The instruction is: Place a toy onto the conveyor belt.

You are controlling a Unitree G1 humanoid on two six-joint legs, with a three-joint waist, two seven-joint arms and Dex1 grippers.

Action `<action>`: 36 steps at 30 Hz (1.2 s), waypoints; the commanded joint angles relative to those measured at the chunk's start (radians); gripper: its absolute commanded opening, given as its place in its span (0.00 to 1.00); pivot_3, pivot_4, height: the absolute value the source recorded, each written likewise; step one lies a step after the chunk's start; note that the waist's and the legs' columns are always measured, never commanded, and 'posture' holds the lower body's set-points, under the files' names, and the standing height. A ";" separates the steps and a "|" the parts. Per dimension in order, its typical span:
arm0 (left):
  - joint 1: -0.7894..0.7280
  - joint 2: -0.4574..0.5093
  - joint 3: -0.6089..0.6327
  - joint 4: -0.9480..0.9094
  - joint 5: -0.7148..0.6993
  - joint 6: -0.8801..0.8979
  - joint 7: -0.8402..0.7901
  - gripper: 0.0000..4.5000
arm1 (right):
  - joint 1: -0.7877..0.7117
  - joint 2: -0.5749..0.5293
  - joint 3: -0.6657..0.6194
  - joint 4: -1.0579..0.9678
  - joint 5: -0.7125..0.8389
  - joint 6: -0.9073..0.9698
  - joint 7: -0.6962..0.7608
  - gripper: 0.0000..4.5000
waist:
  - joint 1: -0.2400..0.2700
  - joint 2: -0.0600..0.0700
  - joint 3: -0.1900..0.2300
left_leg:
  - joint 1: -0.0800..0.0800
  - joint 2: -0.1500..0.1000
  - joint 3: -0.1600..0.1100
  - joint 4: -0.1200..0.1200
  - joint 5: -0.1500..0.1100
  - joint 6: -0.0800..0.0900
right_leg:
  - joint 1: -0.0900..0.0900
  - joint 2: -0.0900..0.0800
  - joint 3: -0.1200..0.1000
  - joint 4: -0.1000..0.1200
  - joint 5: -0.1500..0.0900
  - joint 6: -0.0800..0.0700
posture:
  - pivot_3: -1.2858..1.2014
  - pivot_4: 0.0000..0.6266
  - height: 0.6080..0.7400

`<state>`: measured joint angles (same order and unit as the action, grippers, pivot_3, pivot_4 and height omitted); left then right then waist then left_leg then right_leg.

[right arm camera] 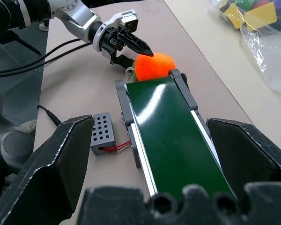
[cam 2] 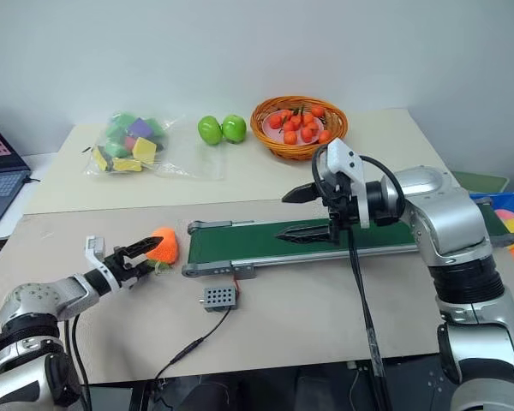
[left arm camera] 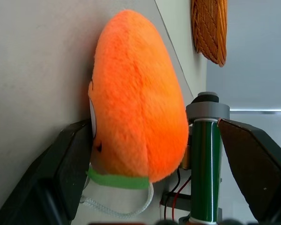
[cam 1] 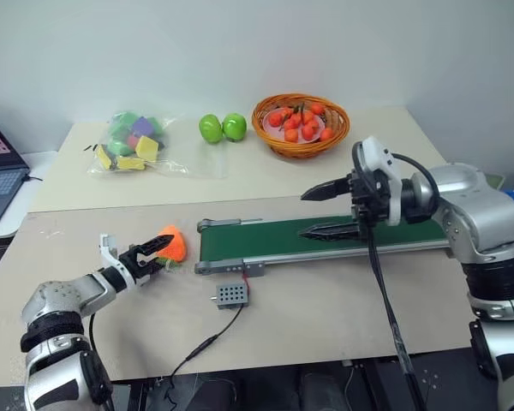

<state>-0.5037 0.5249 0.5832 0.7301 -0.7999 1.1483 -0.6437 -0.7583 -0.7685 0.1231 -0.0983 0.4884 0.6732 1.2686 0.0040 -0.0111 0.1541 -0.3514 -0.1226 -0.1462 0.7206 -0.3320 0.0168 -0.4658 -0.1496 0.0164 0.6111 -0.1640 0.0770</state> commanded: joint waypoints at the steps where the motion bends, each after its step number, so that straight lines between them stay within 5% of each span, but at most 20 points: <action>1: -0.017 -0.008 -0.008 0.043 0.015 -0.022 -0.009 0.73 | -0.005 -0.015 -0.036 -0.030 0.010 -0.006 -0.009 1.00 | -0.002 0.000 0.000 | 0.000 0.000 0.000 0.000 0.000 0.000 | 0.000 0.000 0.000 0.000 0.000 0.000 | 0.52 0.24 1.00; 10: -0.037 0.028 0.042 0.090 0.004 -0.044 -0.019 0.04 | -0.009 -0.014 -0.033 -0.019 -0.002 -0.023 -0.019 1.00 | -0.016 0.000 0.000 | -0.001 0.000 0.000 0.000 0.000 0.000 | 0.000 0.000 0.000 0.000 0.000 0.000 | 0.52 0.24 1.00; 17: -0.077 0.081 0.122 -0.080 -0.001 -0.258 -0.028 0.04 | -0.023 -0.015 -0.029 0.007 -0.013 -0.040 -0.010 1.00 | -0.022 -0.001 0.001 | -0.002 0.001 0.000 0.000 0.000 0.000 | -0.002 0.000 -0.001 0.000 0.000 0.000 | 0.52 0.24 1.00; 24: -0.173 0.086 -0.163 -0.483 0.265 -0.579 0.083 0.04 | -0.031 -0.006 -0.030 0.026 -0.028 -0.059 -0.006 1.00 | -0.007 -0.002 0.001 | -0.003 0.000 -0.001 0.000 0.000 0.000 | 0.000 0.000 -0.002 -0.002 0.002 0.001 | 0.52 0.24 1.00; 30: -0.095 0.144 -0.493 -0.740 0.558 -0.839 0.009 0.04 | -0.025 0.005 -0.031 0.018 -0.030 -0.064 -0.018 1.00 | -0.020 -0.002 0.001 | -0.003 0.000 0.000 -0.001 -0.001 0.001 | 0.000 0.000 -0.001 -0.003 0.003 0.001 | 0.52 0.24 1.00; 36: -0.035 0.213 -0.690 -0.880 0.822 -1.178 -0.045 0.04 | -0.008 -0.007 -0.046 0.000 -0.026 -0.059 -0.032 1.00 | -0.022 -0.002 0.001 | -0.002 0.002 0.004 -0.004 -0.001 0.001 | -0.002 0.001 0.000 -0.003 0.003 0.001 | 0.52 0.24 1.00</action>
<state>-0.5420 0.7130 -0.0843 -0.0969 -0.0499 0.0829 -0.6749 -0.7640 -0.7619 0.1184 -0.0613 0.4523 0.6326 1.2412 -0.0182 -0.0129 0.1552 -0.3538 -0.1205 -0.1415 0.7168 -0.3325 0.0179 -0.4681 -0.1488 0.0165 0.6079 -0.1608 0.0776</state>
